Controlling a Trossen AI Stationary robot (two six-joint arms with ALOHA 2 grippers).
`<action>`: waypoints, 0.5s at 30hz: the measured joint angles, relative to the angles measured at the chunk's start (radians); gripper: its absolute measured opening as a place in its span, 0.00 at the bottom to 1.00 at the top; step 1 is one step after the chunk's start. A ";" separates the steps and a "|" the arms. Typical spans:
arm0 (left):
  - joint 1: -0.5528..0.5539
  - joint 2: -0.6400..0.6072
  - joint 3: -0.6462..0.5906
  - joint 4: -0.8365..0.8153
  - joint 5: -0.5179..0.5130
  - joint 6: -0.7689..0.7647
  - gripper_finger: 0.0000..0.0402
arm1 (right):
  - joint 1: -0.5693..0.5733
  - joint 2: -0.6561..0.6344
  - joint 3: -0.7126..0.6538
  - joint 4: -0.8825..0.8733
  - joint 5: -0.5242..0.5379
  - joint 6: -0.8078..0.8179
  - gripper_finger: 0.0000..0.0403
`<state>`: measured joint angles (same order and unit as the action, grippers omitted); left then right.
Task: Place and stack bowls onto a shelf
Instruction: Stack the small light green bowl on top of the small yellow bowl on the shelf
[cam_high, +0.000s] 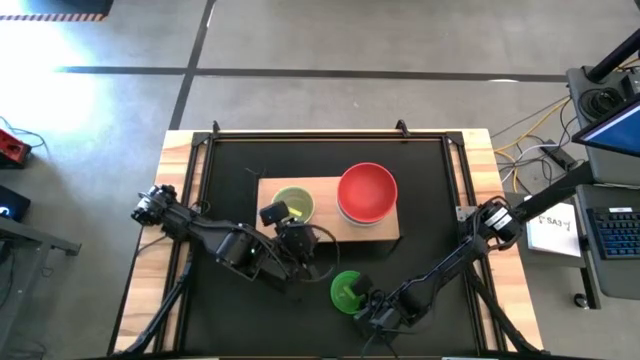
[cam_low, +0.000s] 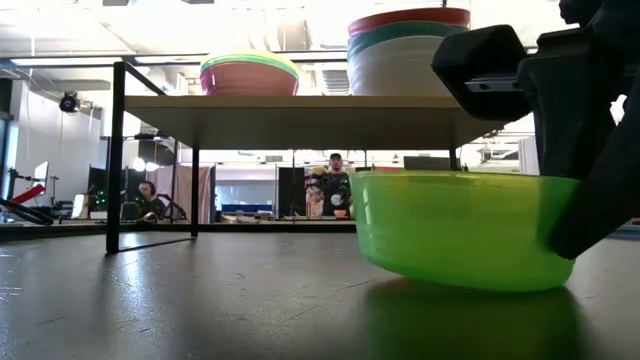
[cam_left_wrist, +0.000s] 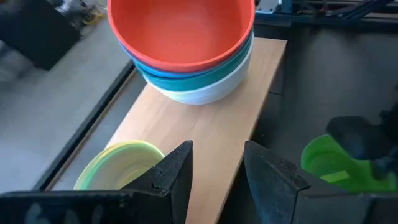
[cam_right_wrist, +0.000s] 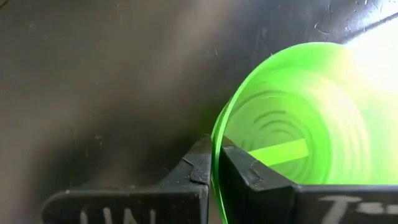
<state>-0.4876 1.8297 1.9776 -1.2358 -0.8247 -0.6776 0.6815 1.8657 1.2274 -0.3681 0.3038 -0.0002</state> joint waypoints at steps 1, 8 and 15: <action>0.008 0.000 0.009 0.006 0.016 0.007 0.32 | 0.000 -0.005 0.000 -0.009 0.000 0.000 0.02; 0.077 0.001 0.078 0.024 0.178 0.019 0.32 | 0.004 -0.055 0.076 -0.130 0.019 -0.037 0.02; 0.117 0.001 0.115 0.023 0.251 0.004 0.32 | 0.008 -0.138 0.131 -0.212 0.038 -0.079 0.02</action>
<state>-0.3707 1.8305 2.0923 -1.2130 -0.5737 -0.6737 0.6895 1.7279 1.3579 -0.5806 0.3416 -0.0792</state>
